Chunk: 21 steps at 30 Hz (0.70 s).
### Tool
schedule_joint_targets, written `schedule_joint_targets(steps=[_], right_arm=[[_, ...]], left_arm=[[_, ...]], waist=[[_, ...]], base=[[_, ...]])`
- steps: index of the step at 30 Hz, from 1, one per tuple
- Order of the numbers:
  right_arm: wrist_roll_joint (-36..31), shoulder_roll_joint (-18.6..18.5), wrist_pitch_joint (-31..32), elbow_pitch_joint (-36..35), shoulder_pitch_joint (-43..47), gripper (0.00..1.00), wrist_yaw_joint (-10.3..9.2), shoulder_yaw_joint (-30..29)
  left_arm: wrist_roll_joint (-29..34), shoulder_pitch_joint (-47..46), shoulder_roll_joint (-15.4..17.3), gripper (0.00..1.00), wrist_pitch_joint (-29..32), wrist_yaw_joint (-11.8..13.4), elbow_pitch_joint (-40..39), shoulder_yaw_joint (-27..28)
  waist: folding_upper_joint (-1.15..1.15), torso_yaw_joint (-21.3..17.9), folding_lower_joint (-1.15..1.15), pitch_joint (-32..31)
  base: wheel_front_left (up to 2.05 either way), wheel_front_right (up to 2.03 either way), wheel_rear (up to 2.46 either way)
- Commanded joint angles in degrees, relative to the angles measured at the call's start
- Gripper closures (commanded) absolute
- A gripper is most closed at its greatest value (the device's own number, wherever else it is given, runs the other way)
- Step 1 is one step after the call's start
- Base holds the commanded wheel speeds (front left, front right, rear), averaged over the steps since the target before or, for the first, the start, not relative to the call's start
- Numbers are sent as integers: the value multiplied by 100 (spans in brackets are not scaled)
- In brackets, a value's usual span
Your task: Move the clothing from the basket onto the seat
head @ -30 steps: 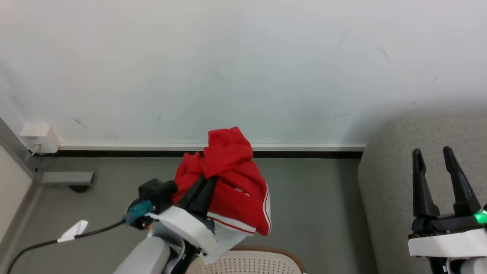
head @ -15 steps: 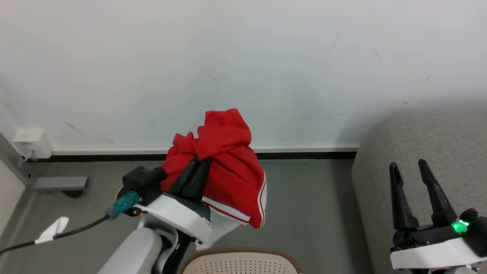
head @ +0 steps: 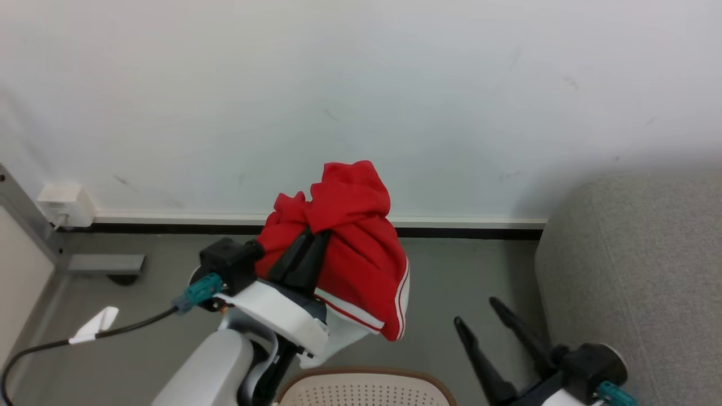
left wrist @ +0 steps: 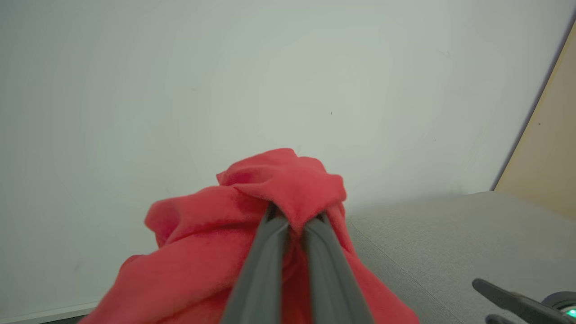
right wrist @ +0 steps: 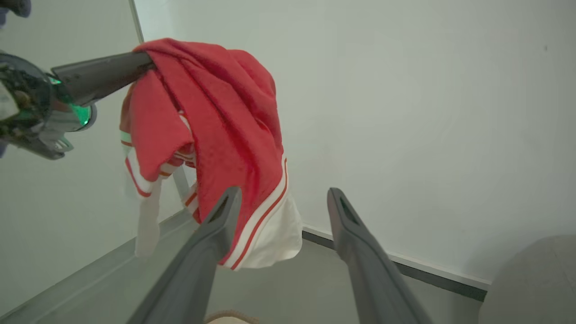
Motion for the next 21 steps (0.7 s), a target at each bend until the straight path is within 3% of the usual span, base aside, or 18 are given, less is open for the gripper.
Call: schedule_joint_targets(steps=[1,8,21], right_arm=[[22,-26,5,133,-157,0,17,164],[211,264,6,1013,-816,0,17,894],[-132,753,5,2338,-1725,0,17,1024]], left_arm=[[-34,-59,-30,100,13,-30,4,-28],[-84,-100,-251,100,40,-192,94,-301],[-234,-111,-565,100,44,-402,253,-810]], waist=[[0,48,0,0],[0,272,0,15],[0,717,0,19]], base=[[0,0,0],[0,0,0],[0,0,0]])
